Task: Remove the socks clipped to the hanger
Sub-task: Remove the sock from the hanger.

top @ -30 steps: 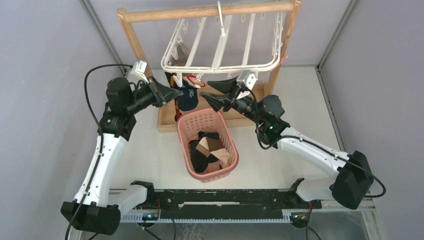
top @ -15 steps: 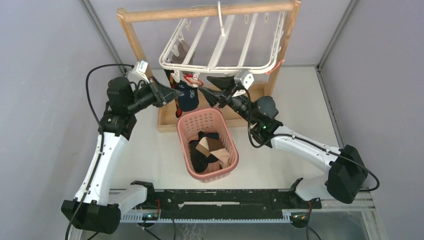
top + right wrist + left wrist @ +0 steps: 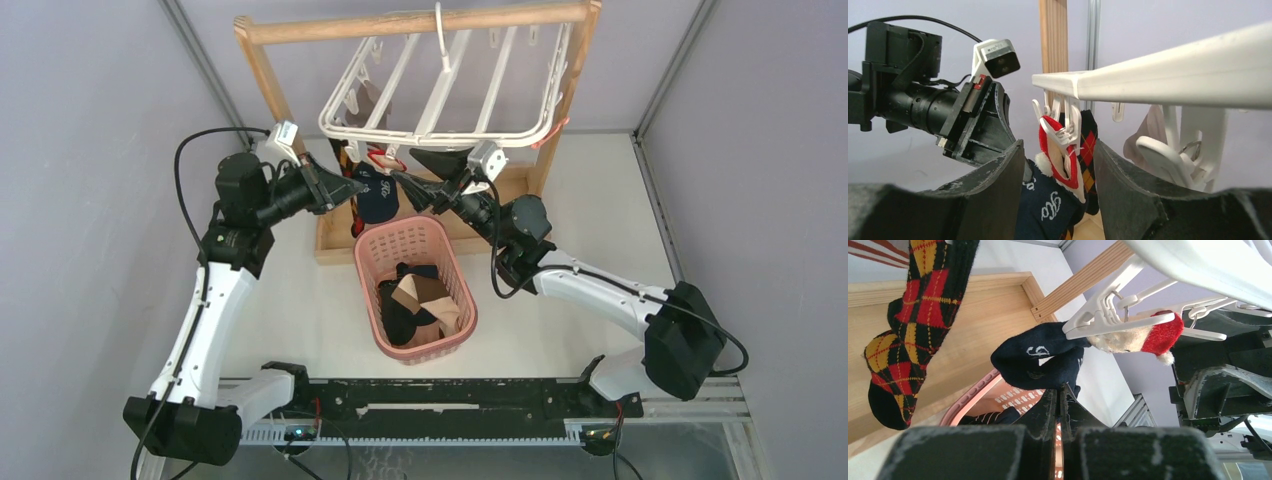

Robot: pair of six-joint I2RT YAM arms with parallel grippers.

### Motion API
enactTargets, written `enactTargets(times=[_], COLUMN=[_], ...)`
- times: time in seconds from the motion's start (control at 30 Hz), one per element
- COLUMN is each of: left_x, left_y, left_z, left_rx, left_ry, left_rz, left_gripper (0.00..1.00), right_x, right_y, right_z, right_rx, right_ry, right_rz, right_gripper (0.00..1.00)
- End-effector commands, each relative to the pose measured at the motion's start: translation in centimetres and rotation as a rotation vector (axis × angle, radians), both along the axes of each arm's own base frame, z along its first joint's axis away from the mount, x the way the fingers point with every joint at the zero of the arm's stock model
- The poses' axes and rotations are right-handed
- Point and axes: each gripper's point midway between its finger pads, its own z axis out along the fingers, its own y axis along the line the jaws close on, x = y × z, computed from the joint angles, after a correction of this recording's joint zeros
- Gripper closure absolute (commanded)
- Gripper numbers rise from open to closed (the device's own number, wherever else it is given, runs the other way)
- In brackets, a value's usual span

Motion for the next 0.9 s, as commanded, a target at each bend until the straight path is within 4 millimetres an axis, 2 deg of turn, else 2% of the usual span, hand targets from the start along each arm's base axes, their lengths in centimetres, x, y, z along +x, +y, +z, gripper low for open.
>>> enactTargets(times=[0.0, 0.87], left_x=[-0.4, -0.4], left_y=[-0.1, -0.2], left_z=[3.6, 2.8], left_rx=[-0.013, 0.008], left_ry=[-0.094, -0.073], left_rz=[-0.026, -0.043], left_gripper=[0.95, 0.95], right_x=[-1.2, 0.8], right_y=[-0.4, 0.8], right_z=[4.1, 4.7], right_rx=[0.101, 0.137], right_ry=[-0.093, -0.122], right_rz=[0.024, -0.005], right_gripper=[0.39, 0.36])
